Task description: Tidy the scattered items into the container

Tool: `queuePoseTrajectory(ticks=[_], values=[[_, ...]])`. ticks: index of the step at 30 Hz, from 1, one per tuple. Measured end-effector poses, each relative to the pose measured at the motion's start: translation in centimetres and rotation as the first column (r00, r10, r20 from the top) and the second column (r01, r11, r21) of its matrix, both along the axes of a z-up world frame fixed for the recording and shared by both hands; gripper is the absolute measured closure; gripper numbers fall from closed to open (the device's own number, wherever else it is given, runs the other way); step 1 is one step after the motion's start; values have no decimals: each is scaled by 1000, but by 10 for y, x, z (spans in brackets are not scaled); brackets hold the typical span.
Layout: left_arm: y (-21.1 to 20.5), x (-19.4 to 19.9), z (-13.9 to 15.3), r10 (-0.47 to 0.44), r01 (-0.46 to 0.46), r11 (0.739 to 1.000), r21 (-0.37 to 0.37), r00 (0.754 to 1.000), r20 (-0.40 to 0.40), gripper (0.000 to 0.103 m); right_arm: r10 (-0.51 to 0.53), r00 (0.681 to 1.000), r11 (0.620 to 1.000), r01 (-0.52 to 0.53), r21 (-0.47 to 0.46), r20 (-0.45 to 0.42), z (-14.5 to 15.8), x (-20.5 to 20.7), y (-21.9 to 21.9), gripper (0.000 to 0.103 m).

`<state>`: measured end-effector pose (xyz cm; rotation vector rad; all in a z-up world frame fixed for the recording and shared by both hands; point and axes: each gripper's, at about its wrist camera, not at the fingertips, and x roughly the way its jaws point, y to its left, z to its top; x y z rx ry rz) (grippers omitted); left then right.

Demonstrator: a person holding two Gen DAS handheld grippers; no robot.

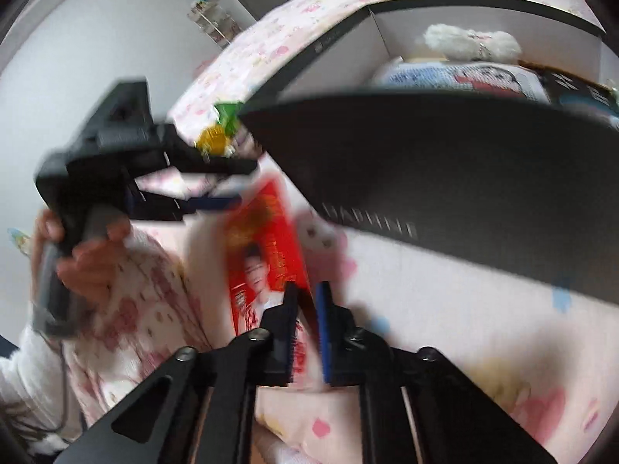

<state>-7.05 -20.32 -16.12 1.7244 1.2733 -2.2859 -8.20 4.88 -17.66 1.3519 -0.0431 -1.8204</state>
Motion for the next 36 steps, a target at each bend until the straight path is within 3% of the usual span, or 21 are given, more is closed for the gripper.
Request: queuePoseTrajectory(ticks=[3,5,6,12,16,20,25,27,29,32,34,36], values=[[-10,10,8,60,-60,998,-23,998,-15,42,-3,1000,999,2,43,17,-11,12,3,97],[-14,18,8,79,-79,997,20,997,19,42,-11,999,998,9,63,30,-15,16,6,96],[-11,22,10,65,-66,997,28,997,30,42,-11,1000,997,9,71,26,-13,16,6,96],[28,25,11,-63,78,992,-102,988,141,46,-17,1000,999,16,42,11,-9,6,6,88],[42,29,-4,-77,104,986,-127,976,202,49,-67,996,997,68,-20,62,-27,2,11,73],[51,29,-12,-72,109,981,-158,972,224,49,-107,987,990,117,-79,119,-41,2,6,73],[60,32,-3,-122,147,975,-168,981,152,48,-3,984,988,30,-149,178,-24,15,-1,77],[61,36,-3,-136,160,975,-158,979,152,48,7,988,990,15,-140,153,-20,24,2,77],[63,37,-7,-134,170,966,-194,973,185,48,-23,992,994,36,-105,124,-21,27,4,77],[70,34,-10,-158,200,958,-207,966,203,48,-55,986,995,68,-75,155,-38,20,-2,80],[78,35,-6,-184,225,948,-225,964,191,51,-51,989,997,59,-58,139,-39,21,-11,88],[83,40,4,-209,245,935,-258,965,157,57,-59,994,997,62,-37,89,-30,26,-13,88]])
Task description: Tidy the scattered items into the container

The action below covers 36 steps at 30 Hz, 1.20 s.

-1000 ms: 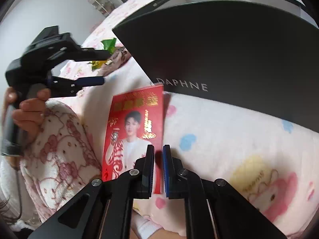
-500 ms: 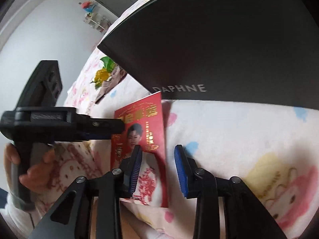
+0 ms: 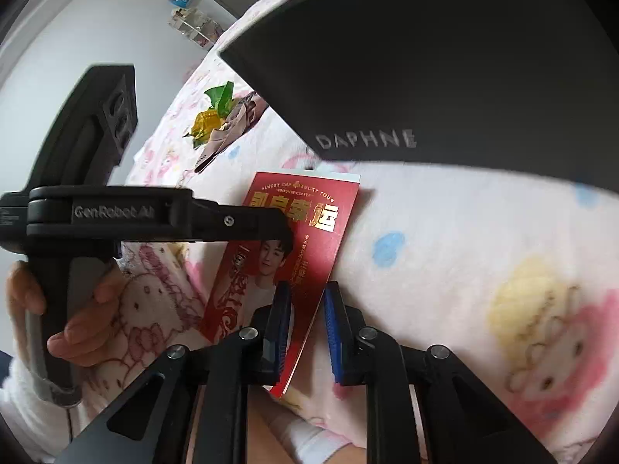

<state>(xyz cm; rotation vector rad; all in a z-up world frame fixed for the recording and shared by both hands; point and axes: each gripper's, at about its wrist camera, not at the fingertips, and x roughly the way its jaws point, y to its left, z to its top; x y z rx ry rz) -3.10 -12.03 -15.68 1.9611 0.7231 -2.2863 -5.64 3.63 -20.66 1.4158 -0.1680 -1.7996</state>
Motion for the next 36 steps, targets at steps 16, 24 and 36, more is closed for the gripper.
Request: queuePoseTrajectory(ticks=[16,24,36], values=[[33,1,112,-50,94,986,137,954,-297,63,-216,958,967,184,-176,-187,123,14,91,89],[23,-80,127,-31,87,985,147,937,-348,63,-186,937,979,152,-136,-294,168,-47,83,89],[31,-199,62,-139,141,990,-3,974,-177,63,-177,961,977,197,81,-212,108,-157,50,89]])
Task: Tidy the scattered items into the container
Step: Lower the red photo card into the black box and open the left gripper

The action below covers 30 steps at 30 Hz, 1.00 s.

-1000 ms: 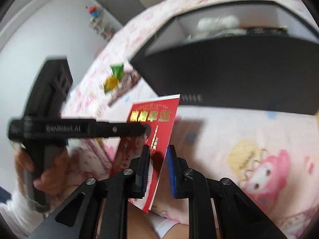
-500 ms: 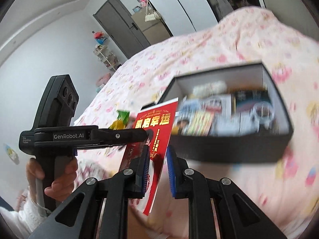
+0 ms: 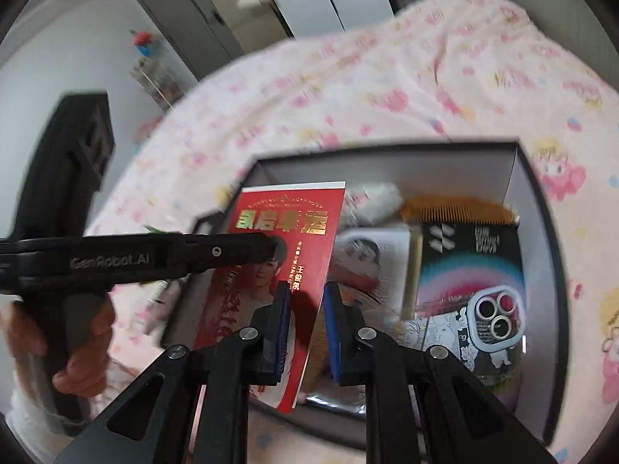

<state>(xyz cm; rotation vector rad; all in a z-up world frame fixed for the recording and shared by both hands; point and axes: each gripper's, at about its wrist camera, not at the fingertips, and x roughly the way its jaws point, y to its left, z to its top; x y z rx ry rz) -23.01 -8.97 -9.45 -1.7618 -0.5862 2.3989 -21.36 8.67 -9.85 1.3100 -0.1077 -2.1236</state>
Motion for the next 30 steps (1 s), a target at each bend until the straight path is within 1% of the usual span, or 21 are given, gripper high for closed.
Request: queuePoseTrajectory(ticks=[2,5,6,8,9,12,15,17,18,19,20,22,23,25,26,28,29,30], values=[[6,-4,-12,-30,31,998,-45,999,40,62,-6,1000,1000,5,28,29,-17,-4,-3,89],[14,-6,-20,-65,75,988,-132,995,74,57,14,997,999,-17,48,78,-34,-5,-9,88],[15,-7,-22,-74,86,985,-151,994,83,53,30,995,998,-36,55,98,-39,-5,-12,88],[15,-7,-22,-85,99,980,-170,992,88,53,66,988,995,-75,59,138,-47,-3,-18,88],[15,-7,-22,-91,106,978,-181,992,88,53,76,987,995,-85,56,142,-49,-2,-18,88],[11,1,-14,-81,90,970,-224,995,49,53,40,995,998,-43,35,90,-38,0,-1,88],[6,5,-14,-69,73,978,-195,997,27,53,-21,1000,1000,21,8,4,-20,0,21,88],[11,1,-18,-95,97,984,-149,995,22,53,-73,997,997,74,4,-39,-13,-1,33,88],[14,0,-20,-107,110,984,-142,994,25,50,-91,994,996,91,5,-52,-13,0,37,88],[20,-3,-20,-116,117,978,-174,993,13,50,-110,992,994,111,11,-61,-12,-1,40,88],[27,-6,-21,-133,133,973,-189,991,13,50,-122,990,992,124,22,-67,-12,-1,41,88],[37,-12,-28,-149,156,974,-162,987,57,50,-144,986,986,150,69,-86,-12,-3,42,88],[42,-15,-29,-157,166,973,-163,985,66,50,-151,984,982,161,98,-95,-13,-3,42,88],[56,-20,-33,-187,198,962,-190,980,72,50,-167,981,975,179,131,-103,-12,-5,43,88],[63,-23,-37,-196,211,954,-213,976,91,49,-174,979,973,187,136,-103,-12,-4,45,88],[71,-29,-47,-190,221,936,-273,972,136,49,-183,979,971,195,138,-95,-15,-8,48,88],[74,-32,-51,-178,220,923,-317,972,155,49,-187,978,970,198,139,-91,-17,-9,50,88],[74,-33,-52,-167,215,916,-340,972,163,47,-189,978,969,200,142,-89,-17,-8,51,88]])
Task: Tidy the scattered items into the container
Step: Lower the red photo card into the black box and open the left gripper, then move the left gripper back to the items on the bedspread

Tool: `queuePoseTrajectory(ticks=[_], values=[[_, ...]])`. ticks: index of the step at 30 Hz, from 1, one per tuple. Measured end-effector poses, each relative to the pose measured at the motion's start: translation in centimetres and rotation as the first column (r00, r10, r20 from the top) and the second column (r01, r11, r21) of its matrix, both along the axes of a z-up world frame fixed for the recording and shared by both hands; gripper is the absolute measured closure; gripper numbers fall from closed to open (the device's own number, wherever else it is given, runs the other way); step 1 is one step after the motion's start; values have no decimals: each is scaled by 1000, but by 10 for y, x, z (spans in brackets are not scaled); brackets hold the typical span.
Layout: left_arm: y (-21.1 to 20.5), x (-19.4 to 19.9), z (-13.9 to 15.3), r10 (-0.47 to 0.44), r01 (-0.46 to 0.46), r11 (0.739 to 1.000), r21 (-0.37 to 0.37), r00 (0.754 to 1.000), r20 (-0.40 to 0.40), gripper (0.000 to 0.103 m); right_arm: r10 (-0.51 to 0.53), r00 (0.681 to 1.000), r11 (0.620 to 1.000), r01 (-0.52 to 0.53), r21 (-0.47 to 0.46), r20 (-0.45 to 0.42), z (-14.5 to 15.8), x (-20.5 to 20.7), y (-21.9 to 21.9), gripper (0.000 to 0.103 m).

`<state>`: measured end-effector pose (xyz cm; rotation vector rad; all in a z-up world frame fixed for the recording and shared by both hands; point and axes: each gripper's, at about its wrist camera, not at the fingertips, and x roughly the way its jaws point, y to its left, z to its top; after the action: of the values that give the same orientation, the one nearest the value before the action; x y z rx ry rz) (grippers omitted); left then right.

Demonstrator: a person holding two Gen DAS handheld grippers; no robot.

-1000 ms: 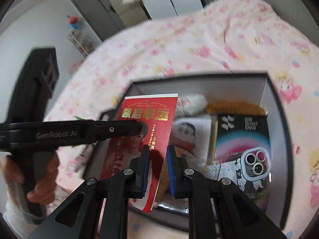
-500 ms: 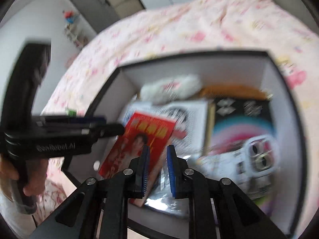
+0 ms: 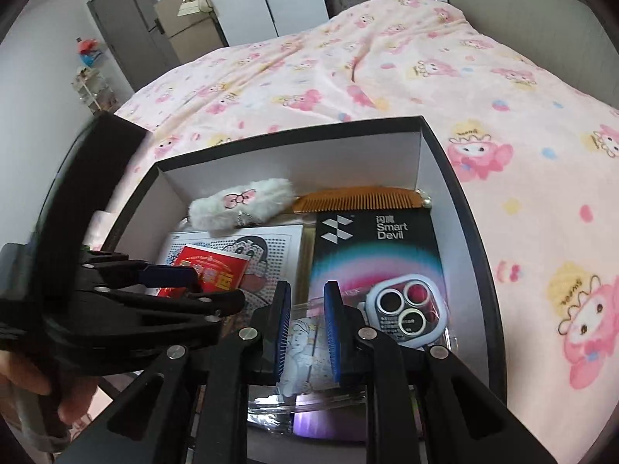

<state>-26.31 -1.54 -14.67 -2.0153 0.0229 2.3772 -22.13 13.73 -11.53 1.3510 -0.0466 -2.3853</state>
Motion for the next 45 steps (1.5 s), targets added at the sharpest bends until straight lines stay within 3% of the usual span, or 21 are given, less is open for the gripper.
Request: queuePoseTrajectory(ticks=[7,8,12,19,22,27,35,45], values=[[-21,3,3,77,-77,997,-15,997,29,45,-1,1000,1000,1,-16,20,-1,0,3,88],[-24,4,6,90,-90,996,-26,996,13,49,3,1000,1000,-3,-22,24,-1,0,3,88],[-33,19,28,117,-110,989,98,991,-65,49,5,1000,1000,-5,-17,23,-1,2,2,88],[-39,77,77,125,-77,972,223,969,-211,48,26,1000,999,-26,-27,5,16,25,-2,84],[-34,95,94,116,-54,970,238,960,-256,47,35,999,999,-35,-34,-21,28,47,-4,76],[-35,136,113,119,-35,962,272,946,-301,47,47,997,999,-48,-21,-63,49,89,-9,73],[-46,195,127,124,-32,964,264,933,-338,47,85,990,995,-90,-36,-113,76,142,-23,69],[-83,256,135,162,-84,970,230,924,-345,47,169,979,983,-175,-45,-113,83,193,-65,69]])
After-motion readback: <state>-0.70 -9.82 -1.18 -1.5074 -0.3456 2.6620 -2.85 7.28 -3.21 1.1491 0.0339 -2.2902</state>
